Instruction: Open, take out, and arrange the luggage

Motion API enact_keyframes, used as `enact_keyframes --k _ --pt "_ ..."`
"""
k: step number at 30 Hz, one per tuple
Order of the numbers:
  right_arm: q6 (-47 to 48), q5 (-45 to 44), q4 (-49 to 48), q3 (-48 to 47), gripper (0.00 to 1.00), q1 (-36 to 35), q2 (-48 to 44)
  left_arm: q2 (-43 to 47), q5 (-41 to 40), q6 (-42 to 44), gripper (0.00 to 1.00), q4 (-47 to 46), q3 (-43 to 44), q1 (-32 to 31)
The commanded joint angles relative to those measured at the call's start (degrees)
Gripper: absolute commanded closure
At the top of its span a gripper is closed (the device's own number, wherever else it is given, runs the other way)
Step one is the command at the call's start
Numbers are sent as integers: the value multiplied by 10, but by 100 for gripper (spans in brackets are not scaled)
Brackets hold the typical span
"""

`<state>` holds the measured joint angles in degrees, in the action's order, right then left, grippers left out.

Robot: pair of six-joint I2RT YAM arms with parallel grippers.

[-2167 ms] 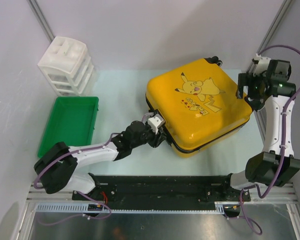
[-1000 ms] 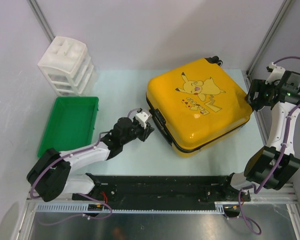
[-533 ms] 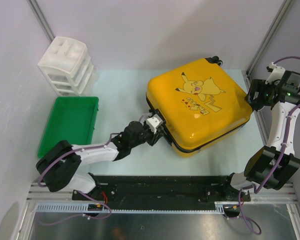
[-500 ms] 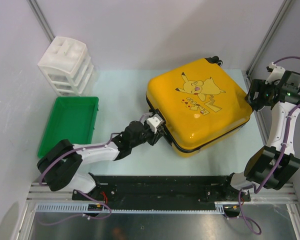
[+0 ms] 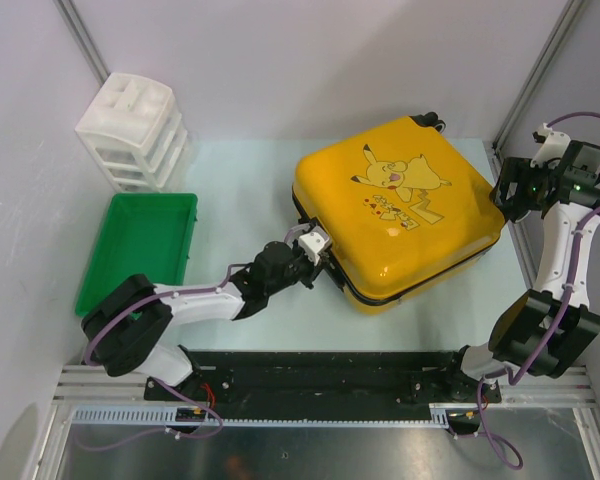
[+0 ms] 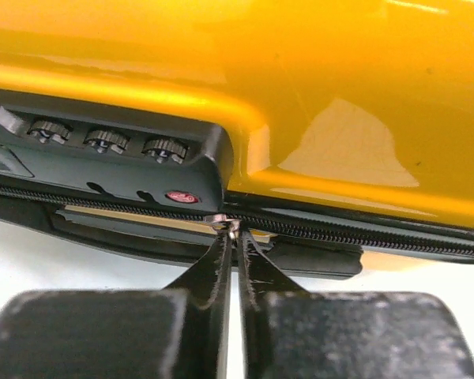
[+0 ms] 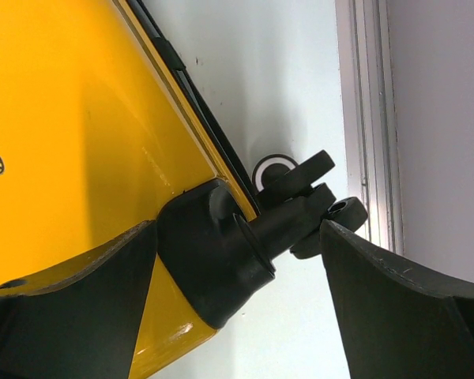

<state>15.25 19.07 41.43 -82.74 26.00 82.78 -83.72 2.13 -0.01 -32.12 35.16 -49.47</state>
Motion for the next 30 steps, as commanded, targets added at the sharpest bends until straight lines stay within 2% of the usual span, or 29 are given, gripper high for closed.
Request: enact_keyframes --k 1,4,10,15,21,25,30 --pt "42 -71 72 28 13 8 43 14 2 4 100 -65 12 -1" --pt "41 -73 69 28 14 7 46 41 22 4 100 -48 8 -1" --pt "46 -79 61 28 15 8 45 94 68 -39 100 68 41 12" --pt "61 -86 58 28 16 8 48 94 93 -22 100 172 53 62" --pt "79 -100 46 29 18 8 60 50 103 76 100 175 82 148" --pt "89 -107 37 30 19 9 70 7 118 92 100 145 123 212" --pt "101 -111 25 30 20 9 82 -82 140 127 100 101 199 258"
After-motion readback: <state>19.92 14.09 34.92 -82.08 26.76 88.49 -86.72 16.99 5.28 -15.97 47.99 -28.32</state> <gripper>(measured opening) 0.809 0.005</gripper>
